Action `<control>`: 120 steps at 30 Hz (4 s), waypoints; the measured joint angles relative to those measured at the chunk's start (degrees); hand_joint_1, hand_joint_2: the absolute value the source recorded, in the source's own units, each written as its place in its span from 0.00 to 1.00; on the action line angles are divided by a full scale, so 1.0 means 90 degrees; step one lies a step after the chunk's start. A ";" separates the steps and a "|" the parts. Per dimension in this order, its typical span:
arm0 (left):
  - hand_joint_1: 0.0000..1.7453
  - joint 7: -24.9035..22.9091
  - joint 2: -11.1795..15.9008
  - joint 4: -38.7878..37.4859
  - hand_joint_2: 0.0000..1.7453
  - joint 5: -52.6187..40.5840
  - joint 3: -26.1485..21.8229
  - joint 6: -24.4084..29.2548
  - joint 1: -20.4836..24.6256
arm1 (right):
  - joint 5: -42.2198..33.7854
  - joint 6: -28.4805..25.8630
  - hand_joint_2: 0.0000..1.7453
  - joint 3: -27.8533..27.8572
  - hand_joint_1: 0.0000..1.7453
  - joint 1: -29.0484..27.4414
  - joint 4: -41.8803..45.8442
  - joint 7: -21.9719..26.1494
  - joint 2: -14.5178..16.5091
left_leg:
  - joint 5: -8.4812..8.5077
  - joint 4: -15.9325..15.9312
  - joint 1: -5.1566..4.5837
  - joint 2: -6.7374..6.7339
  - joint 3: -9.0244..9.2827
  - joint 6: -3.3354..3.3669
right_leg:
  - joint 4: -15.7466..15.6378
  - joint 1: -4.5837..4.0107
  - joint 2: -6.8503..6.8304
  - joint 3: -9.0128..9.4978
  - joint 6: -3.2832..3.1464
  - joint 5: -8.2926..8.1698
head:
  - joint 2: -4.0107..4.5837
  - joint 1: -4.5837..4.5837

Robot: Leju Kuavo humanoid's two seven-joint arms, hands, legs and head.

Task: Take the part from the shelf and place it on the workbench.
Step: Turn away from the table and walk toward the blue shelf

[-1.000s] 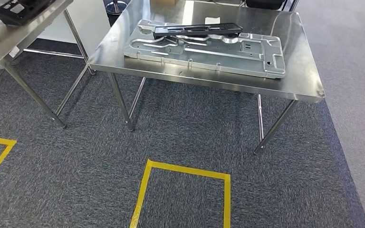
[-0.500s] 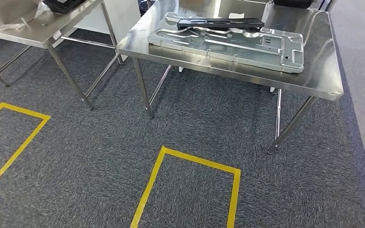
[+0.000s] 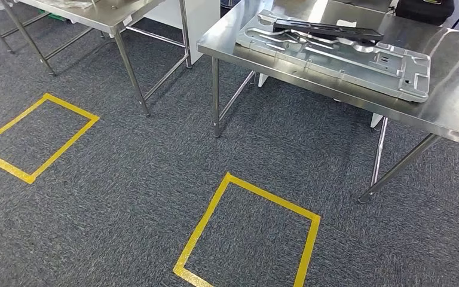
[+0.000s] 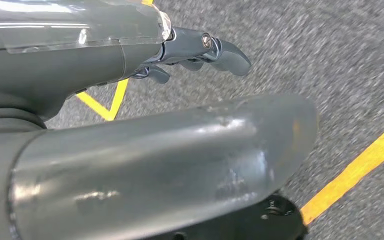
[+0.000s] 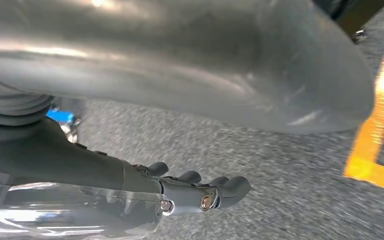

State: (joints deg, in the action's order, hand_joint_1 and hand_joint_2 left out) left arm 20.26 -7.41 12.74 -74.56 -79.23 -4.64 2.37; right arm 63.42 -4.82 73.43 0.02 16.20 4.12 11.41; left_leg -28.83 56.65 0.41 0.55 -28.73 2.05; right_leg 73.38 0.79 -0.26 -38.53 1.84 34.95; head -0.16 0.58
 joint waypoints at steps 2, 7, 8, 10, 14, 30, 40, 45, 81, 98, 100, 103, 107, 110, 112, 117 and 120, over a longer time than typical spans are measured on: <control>0.00 0.0000 -0.0002 0.0000 0.00 -0.0003 -0.0002 0.0000 -0.0008 | 0.0049 0.0006 0.00 -0.0050 0.00 -0.0009 -0.0021 -0.0035 0.0000 | 0.0039 0.0024 -0.0004 0.0149 -0.0042 -0.0023 | -0.0676 -0.0005 0.0089 0.0447 -0.0049 -0.0360 | 0.0001 0.0001; 0.00 0.0002 -0.0022 0.0000 0.00 -0.0008 -0.0006 0.0001 0.0017 | 0.0143 0.0010 0.00 -0.0131 0.00 -0.0005 -0.0052 -0.0067 -0.0002 | 0.0127 0.0076 -0.0006 0.0424 -0.0177 -0.0167 | -0.1807 -0.0030 0.0382 0.1017 -0.0172 -0.0645 | 0.0000 -0.0006; 0.00 0.0002 -0.0018 0.0000 0.00 -0.0010 -0.0010 0.0001 0.0016 | 0.0164 0.0014 0.00 -0.0147 0.00 -0.0004 -0.0064 -0.0069 0.0004 | 0.0127 0.0094 0.0007 0.0447 -0.0195 -0.0199 | -0.1830 -0.0017 0.0306 0.1021 -0.0197 -0.0666 | 0.0000 -0.0006; 0.00 0.0001 -0.0011 0.0000 0.00 -0.0019 -0.0022 0.0001 0.0013 | 0.0209 0.0026 0.00 -0.0188 0.00 -0.0007 -0.0083 -0.0071 0.0010 | -0.0051 0.0351 0.0013 0.0320 -0.0327 -0.0254 | -0.1892 0.0012 0.0155 0.1038 -0.0269 -0.0702 | 0.0001 -0.0034; 0.00 0.0000 -0.0003 0.0000 0.00 -0.0050 -0.0042 -0.0001 0.0018 | 0.0311 0.0073 0.00 -0.0235 0.00 -0.0017 -0.0116 -0.0093 0.0013 | -0.0742 0.1809 0.0041 0.0020 -0.1008 -0.0352 | -0.1901 0.0005 -0.0165 0.1007 -0.0325 -0.0711 | 0.0001 -0.0087; 0.00 0.0014 0.0081 0.0000 0.00 0.0156 -0.0185 0.0209 0.0104 | 0.0724 0.0350 0.00 -0.0515 0.00 0.0082 -0.0256 -0.0077 0.0066 | 0.0180 0.0121 -0.0003 0.0115 -0.0300 0.0009 | 0.0091 -0.0003 -0.0002 0.0163 -0.0027 0.0322 | 0.0001 -0.0017; 0.00 0.0007 0.0121 0.0000 0.00 0.0442 -0.0399 0.0174 0.0195 | 0.1077 0.0341 0.00 -0.0711 0.00 0.0119 -0.0284 -0.0028 0.0023 | 0.0178 0.0234 -0.0003 0.0627 -0.0446 -0.0246 | -0.1857 -0.0008 0.0342 0.0987 -0.0317 -0.0689 | 0.0001 -0.0028; 0.00 -0.0075 0.0133 -0.0002 0.00 0.0629 -0.0511 0.0103 0.0263 | 0.1209 0.0257 0.00 -0.0815 0.00 0.0096 -0.0294 0.0174 0.0021 | -0.0638 0.1880 0.0025 0.0020 -0.1183 -0.0354 | -0.1937 -0.0015 -0.0153 0.1023 -0.0384 -0.0706 | 0.0001 -0.0072; 0.00 -0.0179 0.0077 -0.0002 0.00 0.0172 -0.0421 0.0098 0.0053 | 0.1205 0.0222 0.00 -0.0840 0.00 0.0079 -0.0340 -0.0146 -0.0129 | 0.0077 0.0380 0.0044 -0.0329 -0.0338 -0.0365 | -0.1807 -0.0083 -0.0594 0.0997 -0.0354 -0.0630 | -0.0001 -0.0099; 0.00 -0.0342 0.0154 0.0000 0.00 0.0658 -0.0673 0.0104 0.0034 | 0.1206 0.0213 0.00 -0.0722 0.00 0.0137 -0.0357 -0.0208 -0.0149 | 0.0354 0.0089 0.0016 0.0730 -0.0386 -0.0199 | -0.1744 0.0007 0.0534 0.1024 -0.0191 -0.0563 | -0.0001 -0.0056; 0.00 -0.0344 0.0160 0.0000 0.00 0.0641 -0.0709 0.0104 0.0021 | 0.1206 0.0214 0.00 -0.0717 0.00 0.0160 -0.0358 -0.0186 -0.0151 | 0.0376 0.0086 0.0031 0.0859 -0.0429 -0.0286 | -0.1776 -0.0005 0.0394 0.1036 -0.0250 -0.0584 | 0.0001 -0.0056; 0.00 -0.0336 0.0174 -0.0001 0.00 0.0622 -0.0741 0.0110 0.0011 | 0.1206 0.0219 0.00 -0.0700 0.00 0.0164 -0.0359 -0.0184 -0.0151 | 0.0078 0.0539 0.0020 0.0443 -0.0646 -0.0361 | -0.1873 0.0006 0.0110 0.1078 -0.0390 -0.0633 | -0.0001 -0.0090; 0.00 -0.0322 0.0177 -0.0002 0.00 0.0616 -0.0744 0.0108 0.0041 | 0.1206 0.0225 0.00 -0.0678 0.00 0.0122 -0.0363 -0.0196 -0.0151 | -0.0553 0.1928 0.0047 0.0005 -0.1255 -0.0431 | -0.1865 -0.0063 -0.0312 0.1061 -0.0454 -0.0606 | 0.0000 -0.0114; 0.00 -0.0301 0.0194 -0.0001 0.00 0.0615 -0.0744 0.0109 0.0025 | 0.1206 0.0226 0.00 -0.0676 0.00 0.0133 -0.0365 -0.0229 -0.0149 | -0.0089 0.1093 0.0054 -0.0203 -0.0751 -0.0433 | -0.1828 -0.0068 -0.0570 0.1087 -0.0418 -0.0555 | 0.0001 -0.0118; 0.00 -0.0285 0.0205 -0.0001 0.00 0.0614 -0.0744 0.0106 0.0038 | 0.1206 0.0226 0.00 -0.0671 0.00 0.0135 -0.0365 -0.0244 -0.0148 | 0.0147 0.0353 0.0015 -0.0462 -0.0353 -0.0371 | -0.1784 -0.0097 -0.0713 0.1111 -0.0356 -0.0498 | 0.0000 -0.0110; 0.00 -0.0262 0.0217 0.0000 0.00 0.0611 -0.0746 0.0094 0.0019 | 0.1206 0.0225 0.00 -0.0649 0.00 0.0192 -0.0367 -0.0253 -0.0148 | 0.0212 0.0111 -0.0014 -0.0268 -0.0299 -0.0163 | -0.1668 -0.0078 -0.0647 0.1132 -0.0192 -0.0354 | 0.0000 -0.0069; 0.00 -0.0253 0.0219 0.0000 0.00 0.0610 -0.0746 0.0087 0.0050 | 0.1206 0.0221 0.00 -0.0627 0.00 0.0171 -0.0376 -0.0255 -0.0148 | 0.0265 0.0072 0.0006 -0.0044 -0.0300 -0.0074 | -0.0683 -0.0034 -0.0067 0.0661 -0.0140 0.0213 | -0.0001 -0.0028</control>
State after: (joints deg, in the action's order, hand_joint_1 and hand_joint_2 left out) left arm 17.99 -5.44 12.74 -69.07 -85.94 -3.86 2.82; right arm 74.27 -2.83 67.79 1.56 12.82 1.83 10.08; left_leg -26.45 57.31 0.46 0.15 -31.43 1.39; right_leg 67.23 0.49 -0.86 -32.58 0.58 36.87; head -0.17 0.34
